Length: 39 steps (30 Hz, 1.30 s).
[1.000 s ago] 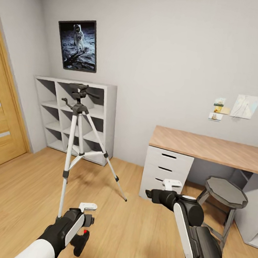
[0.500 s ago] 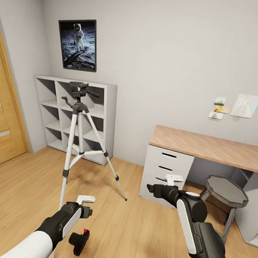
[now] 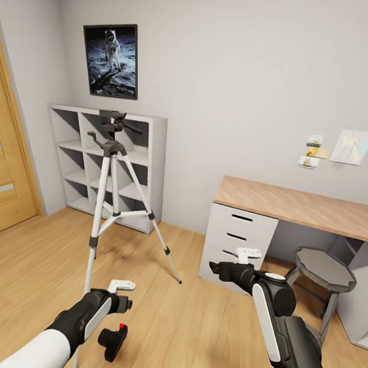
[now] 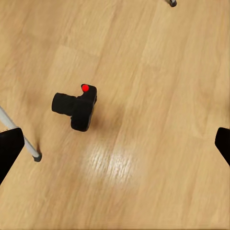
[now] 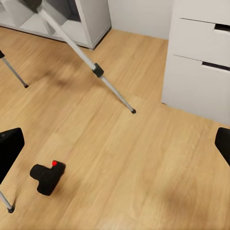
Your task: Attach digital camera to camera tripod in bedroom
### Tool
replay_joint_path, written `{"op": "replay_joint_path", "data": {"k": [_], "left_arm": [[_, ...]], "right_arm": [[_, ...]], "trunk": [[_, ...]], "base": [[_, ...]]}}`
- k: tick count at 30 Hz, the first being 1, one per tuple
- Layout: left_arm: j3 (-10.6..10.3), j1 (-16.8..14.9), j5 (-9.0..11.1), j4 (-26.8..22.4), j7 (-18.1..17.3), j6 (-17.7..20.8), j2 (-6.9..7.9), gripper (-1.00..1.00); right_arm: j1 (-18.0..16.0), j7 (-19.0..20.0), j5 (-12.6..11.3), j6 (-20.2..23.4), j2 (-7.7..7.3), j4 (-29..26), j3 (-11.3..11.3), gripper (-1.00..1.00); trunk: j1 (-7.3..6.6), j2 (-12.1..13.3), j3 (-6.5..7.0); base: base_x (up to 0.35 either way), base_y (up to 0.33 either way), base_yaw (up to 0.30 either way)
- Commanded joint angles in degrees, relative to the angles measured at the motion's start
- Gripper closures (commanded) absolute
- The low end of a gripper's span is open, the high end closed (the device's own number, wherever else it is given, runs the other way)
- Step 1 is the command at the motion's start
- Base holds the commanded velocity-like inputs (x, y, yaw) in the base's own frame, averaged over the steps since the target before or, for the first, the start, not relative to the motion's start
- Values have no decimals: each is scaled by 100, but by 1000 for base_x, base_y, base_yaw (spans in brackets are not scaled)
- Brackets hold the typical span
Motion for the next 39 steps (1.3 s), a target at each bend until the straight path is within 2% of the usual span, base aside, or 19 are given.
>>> {"op": "replay_joint_path", "data": {"k": [1,8,11,17,27,39], "left_arm": [[-29,-4,60,17,33,16,9,-100],[-64,-7,54,155,-182,-165,61,-100],[-126,-3,56,197,-342,-233,186,-100],[-154,9,57,216,-447,-261,258,-100],[-164,54,57,224,-508,-272,299,-100],[-134,140,66,224,-513,-272,322,-100]], "right_arm": [[-6,22,1,25,0,-5,-2,-100],[3,76,1,13,-55,-5,12,-100],[15,241,3,5,-78,-5,18,-100],[16,352,6,0,-88,-5,21,-100],[-7,415,14,0,-86,-5,22,-100],[2,423,51,-3,-78,-5,181,-100]], "trunk": [[22,-45,-24],[176,-325,-150],[242,-446,-204],[374,-686,-312],[593,-1087,-487],[857,-1569,-676]], "base": [[0,0,0],[0,0,0],[0,0,0],[0,0,0],[0,0,-30],[0,0,-233]]}}
